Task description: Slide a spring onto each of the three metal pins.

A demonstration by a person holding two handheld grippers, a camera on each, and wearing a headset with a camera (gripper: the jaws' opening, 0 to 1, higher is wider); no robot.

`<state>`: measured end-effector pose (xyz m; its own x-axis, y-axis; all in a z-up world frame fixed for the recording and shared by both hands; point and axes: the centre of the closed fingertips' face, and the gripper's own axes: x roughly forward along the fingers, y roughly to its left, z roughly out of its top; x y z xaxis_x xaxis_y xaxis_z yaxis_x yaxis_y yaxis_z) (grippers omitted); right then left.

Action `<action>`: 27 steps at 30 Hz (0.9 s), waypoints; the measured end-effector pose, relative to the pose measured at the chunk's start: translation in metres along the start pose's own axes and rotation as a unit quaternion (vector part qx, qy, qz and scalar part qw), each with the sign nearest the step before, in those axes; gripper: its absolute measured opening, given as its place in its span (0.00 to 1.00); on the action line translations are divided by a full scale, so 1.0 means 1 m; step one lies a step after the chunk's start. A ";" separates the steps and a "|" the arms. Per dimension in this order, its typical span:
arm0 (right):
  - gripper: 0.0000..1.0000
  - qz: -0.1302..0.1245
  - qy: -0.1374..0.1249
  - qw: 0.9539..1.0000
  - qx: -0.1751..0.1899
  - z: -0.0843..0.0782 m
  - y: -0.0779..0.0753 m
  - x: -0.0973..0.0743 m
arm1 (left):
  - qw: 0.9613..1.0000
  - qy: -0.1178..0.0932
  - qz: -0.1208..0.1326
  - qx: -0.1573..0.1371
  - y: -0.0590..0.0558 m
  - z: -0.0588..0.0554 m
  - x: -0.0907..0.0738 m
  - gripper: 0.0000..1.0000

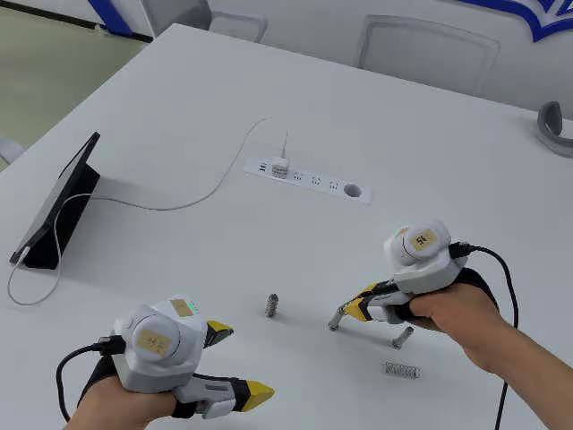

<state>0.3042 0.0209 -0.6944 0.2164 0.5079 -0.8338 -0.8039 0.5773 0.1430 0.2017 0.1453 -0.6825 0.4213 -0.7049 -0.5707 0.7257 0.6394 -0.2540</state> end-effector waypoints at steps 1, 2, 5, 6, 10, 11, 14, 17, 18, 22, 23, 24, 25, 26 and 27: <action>0.12 0.001 0.002 1.000 0.000 0.000 0.000 0.001 | 1.000 -0.001 0.001 -0.001 0.000 0.000 -0.001 0.64; 0.12 0.002 0.002 1.000 0.000 0.000 0.000 0.002 | 1.000 -0.001 0.001 -0.002 0.000 0.000 -0.001 0.64; 0.12 0.002 0.006 1.000 -0.001 -0.001 -0.001 0.005 | 1.000 -0.002 0.001 -0.004 0.001 -0.001 -0.001 0.64; 0.12 0.002 0.008 1.000 -0.002 -0.001 0.000 0.005 | 1.000 -0.002 0.002 -0.005 0.002 -0.001 -0.002 0.64; 0.12 0.001 0.008 1.000 -0.004 0.000 -0.001 0.007 | 1.000 -0.003 0.003 -0.009 0.003 -0.001 -0.002 0.64; 0.12 0.002 0.009 1.000 -0.004 0.000 -0.001 0.007 | 1.000 -0.003 0.003 -0.010 0.003 -0.001 -0.002 0.64; 0.12 0.000 0.008 1.000 -0.006 0.003 -0.003 0.007 | 1.000 -0.003 0.003 -0.011 0.003 -0.002 -0.002 0.64; 0.13 0.000 0.009 1.000 -0.010 0.005 -0.003 0.008 | 1.000 -0.003 0.002 -0.010 0.003 -0.002 -0.002 0.64; 0.13 -0.001 0.009 1.000 -0.013 0.006 -0.003 0.009 | 1.000 -0.003 0.001 -0.011 0.003 -0.001 -0.002 0.64; 0.13 -0.002 0.013 1.000 -0.025 0.009 0.000 0.012 | 1.000 -0.004 0.001 -0.010 0.003 -0.001 -0.001 0.64; 0.13 -0.003 0.016 0.999 -0.030 0.008 0.000 0.013 | 1.000 -0.004 0.001 -0.010 0.003 -0.001 -0.001 0.64; 0.13 -0.004 0.019 0.999 -0.037 0.008 0.001 0.015 | 1.000 -0.004 0.001 -0.010 0.003 0.000 -0.001 0.64; 0.13 -0.004 0.021 0.999 -0.041 0.007 0.001 0.016 | 1.000 -0.005 0.002 -0.010 0.003 0.000 -0.002 0.64; 0.13 -0.004 0.023 0.999 -0.044 0.006 0.002 0.018 | 1.000 -0.006 0.002 -0.011 0.003 0.000 -0.002 0.64; 0.13 -0.004 0.024 0.999 -0.046 0.005 0.002 0.018 | 1.000 -0.006 0.003 -0.012 0.004 0.000 -0.002 0.64</action>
<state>0.3093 0.0352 -0.7066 0.1969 0.4709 -0.8599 -0.8505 0.5184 0.0891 0.2037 0.1490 -0.6818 0.4319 -0.7049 -0.5627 0.7100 0.6505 -0.2699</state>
